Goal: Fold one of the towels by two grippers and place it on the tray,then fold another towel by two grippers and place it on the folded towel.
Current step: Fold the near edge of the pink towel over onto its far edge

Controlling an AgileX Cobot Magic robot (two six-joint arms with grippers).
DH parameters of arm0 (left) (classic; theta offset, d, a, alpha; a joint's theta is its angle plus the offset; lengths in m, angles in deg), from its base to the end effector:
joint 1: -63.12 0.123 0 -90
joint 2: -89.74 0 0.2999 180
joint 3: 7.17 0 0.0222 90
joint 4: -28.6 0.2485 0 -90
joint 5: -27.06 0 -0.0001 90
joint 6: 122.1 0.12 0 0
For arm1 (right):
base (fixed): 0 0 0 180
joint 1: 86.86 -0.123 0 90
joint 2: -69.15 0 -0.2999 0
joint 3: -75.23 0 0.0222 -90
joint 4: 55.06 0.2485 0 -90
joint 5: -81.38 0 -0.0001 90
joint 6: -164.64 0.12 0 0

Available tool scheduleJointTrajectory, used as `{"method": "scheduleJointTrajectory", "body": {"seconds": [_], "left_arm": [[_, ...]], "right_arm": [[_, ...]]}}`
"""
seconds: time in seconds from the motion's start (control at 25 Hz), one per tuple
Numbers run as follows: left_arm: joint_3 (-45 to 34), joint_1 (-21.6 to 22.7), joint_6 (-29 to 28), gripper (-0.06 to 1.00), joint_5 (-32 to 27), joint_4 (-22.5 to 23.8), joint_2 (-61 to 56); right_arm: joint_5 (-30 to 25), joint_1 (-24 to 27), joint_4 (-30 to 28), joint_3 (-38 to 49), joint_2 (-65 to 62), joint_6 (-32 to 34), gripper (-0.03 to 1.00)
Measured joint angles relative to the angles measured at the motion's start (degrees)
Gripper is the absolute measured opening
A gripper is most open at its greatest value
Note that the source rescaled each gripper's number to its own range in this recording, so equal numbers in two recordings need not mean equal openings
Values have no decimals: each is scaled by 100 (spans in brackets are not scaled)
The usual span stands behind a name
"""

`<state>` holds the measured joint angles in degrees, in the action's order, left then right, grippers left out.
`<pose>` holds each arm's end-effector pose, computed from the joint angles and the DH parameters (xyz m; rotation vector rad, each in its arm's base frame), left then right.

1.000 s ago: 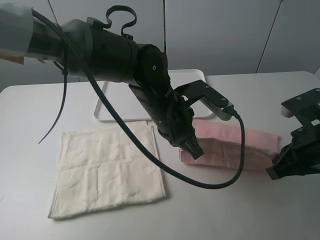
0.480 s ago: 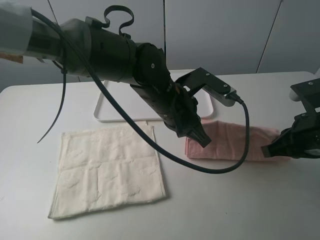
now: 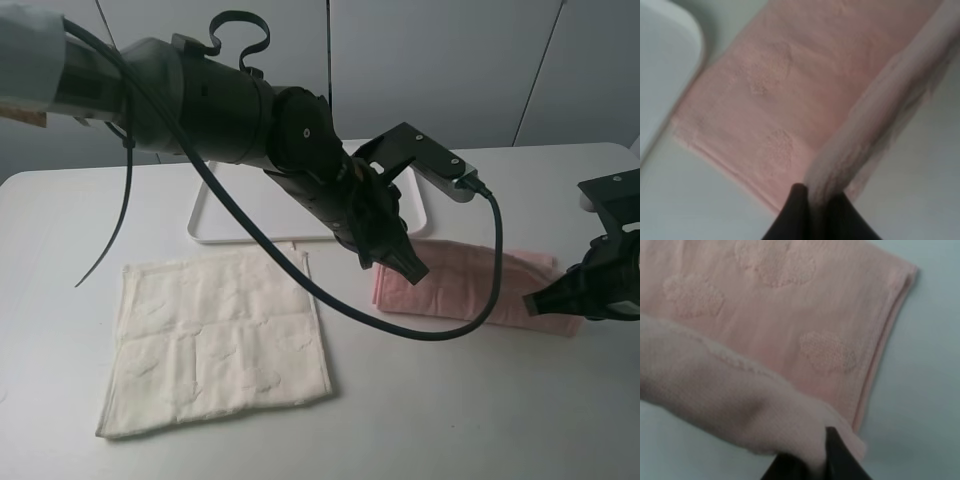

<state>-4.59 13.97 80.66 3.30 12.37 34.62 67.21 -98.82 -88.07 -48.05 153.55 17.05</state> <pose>0.2915 -0.3578 0.1570 1.2712 2.2460 -0.4215 0.1968 0.0253 0.1359 -0.2299 2.6490 -0.1096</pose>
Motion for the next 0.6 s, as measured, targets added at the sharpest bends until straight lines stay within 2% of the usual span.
{"method": "scheduleJointTrajectory", "body": {"seconds": [0.16, 0.36, 0.48, 0.52, 0.6], "left_arm": [[0, 0, 0, 1, 69, 154, 0], [0, 0, -209, 1, 157, 389, 69], [0, 0, -293, 1, 170, 471, 195], [0, 0, -364, 2, 184, 521, 210], [0, 0, -499, 10, 226, 644, 220]], "right_arm": [[66, 0, -935, -14, 15, 896, 1], [115, 0, -2608, -14, 15, 2751, 4], [131, 0, -3748, -14, 24, 3987, 20], [131, 0, -4140, -14, 24, 4385, 29], [57, 0, -4680, -14, 24, 4961, 48]]}}
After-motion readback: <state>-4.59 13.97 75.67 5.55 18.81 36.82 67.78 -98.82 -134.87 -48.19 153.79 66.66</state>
